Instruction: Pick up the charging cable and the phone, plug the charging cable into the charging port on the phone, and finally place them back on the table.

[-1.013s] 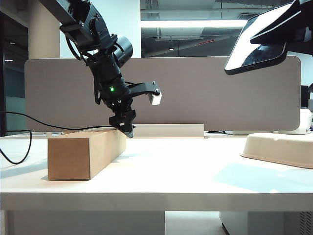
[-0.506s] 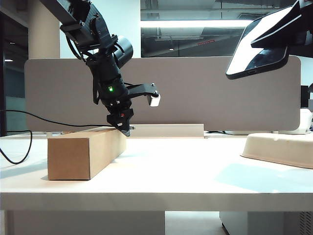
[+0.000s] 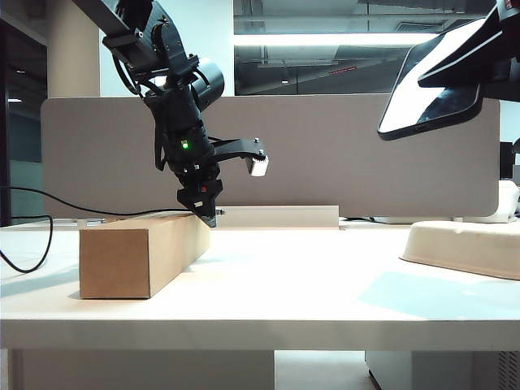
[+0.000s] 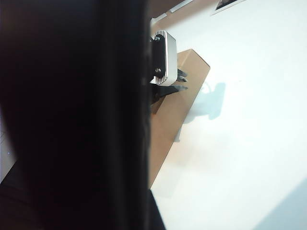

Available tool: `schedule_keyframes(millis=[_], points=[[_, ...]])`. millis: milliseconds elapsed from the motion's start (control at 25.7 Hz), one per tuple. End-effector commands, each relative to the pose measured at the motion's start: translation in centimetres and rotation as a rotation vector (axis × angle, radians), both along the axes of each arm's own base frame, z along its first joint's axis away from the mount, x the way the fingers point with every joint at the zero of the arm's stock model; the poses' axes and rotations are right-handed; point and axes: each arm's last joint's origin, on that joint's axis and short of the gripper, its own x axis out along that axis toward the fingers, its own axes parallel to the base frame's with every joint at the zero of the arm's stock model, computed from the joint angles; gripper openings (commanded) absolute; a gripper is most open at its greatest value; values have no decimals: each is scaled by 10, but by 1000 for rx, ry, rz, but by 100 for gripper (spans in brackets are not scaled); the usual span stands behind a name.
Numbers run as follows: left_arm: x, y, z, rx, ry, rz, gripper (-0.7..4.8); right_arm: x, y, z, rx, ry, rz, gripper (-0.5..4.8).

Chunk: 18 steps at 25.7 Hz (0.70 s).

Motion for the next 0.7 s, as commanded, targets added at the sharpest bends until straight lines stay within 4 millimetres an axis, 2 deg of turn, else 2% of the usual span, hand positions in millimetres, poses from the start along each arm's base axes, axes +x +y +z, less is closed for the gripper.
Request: schedule_keyframes(millis=[39, 312, 351, 428, 506, 701], points=[[-2, -2, 4, -8, -1, -7, 125, 0, 0, 6, -3, -48, 5, -5], [-3, -5, 4, -8, 0, -9, 117, 0, 0, 5, -4, -44, 3, -5], [-3, -5, 4, -7, 0, -9, 109, 0, 0, 5, -4, -44, 3, -6], [-3, -5, 4, -5, -2, -7, 41, 0, 0, 5, -4, -43, 2, -5], [-3, -5, 4, -5, -2, -7, 14, 0, 0, 5, -4, -43, 2, -5], [-3, -5, 4, 1, -5, -2, -6, 0, 0, 5, -6, -38, -7, -5]])
